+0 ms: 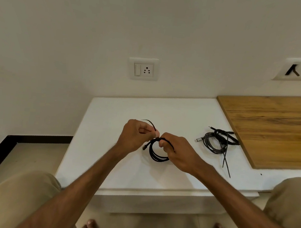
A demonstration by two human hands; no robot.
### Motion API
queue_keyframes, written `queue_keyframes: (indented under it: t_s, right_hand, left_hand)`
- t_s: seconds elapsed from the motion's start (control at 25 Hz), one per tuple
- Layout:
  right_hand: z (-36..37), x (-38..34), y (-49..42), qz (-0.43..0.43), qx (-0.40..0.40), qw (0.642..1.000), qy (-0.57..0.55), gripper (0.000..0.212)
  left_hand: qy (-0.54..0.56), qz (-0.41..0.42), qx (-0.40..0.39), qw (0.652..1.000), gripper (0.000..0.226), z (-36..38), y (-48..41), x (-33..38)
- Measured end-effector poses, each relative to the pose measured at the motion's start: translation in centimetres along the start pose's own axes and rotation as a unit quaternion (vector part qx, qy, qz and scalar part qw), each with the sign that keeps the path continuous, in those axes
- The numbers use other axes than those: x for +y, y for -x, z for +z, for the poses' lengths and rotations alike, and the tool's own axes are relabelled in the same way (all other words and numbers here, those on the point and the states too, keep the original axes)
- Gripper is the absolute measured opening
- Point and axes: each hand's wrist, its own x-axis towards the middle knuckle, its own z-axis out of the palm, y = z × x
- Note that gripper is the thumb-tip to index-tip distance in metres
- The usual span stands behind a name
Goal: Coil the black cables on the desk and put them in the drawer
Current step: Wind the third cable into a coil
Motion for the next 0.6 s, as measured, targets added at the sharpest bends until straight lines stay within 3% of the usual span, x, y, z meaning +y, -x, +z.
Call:
queue_keyframes:
  t_s: [0.12, 0.32, 0.48, 0.6]
  right_hand:
    - [-0.2, 0.3, -0.4, -0.002, 0.008, 1.000, -0.015, 0.022]
    - [-0.4, 0.7, -0.7, 0.011, -0.014, 0.999, -0.040, 0.021]
    - [-0.7, 0.8, -0.9, 0.039, -0.017, 0.996, -0.080, 0.022]
    - [-0.7, 1.0, -1.1, 0.074, -0.013, 0.990, -0.122, 0.021]
  left_hand:
    - [-0.011, 0.014, -0.021, 1.000, 0.009, -0.3, -0.1, 0.0]
    - [0.058, -0.042, -0.077, 0.994, 0.017, -0.7, 0.0, -0.1]
    - [0.044, 0.002, -0.099, 0.994, 0.007, -0.9, 0.0, 0.0]
    - [-0.021, 0.049, -0.060, 0.997, 0.005, -0.6, 0.1, -0.1]
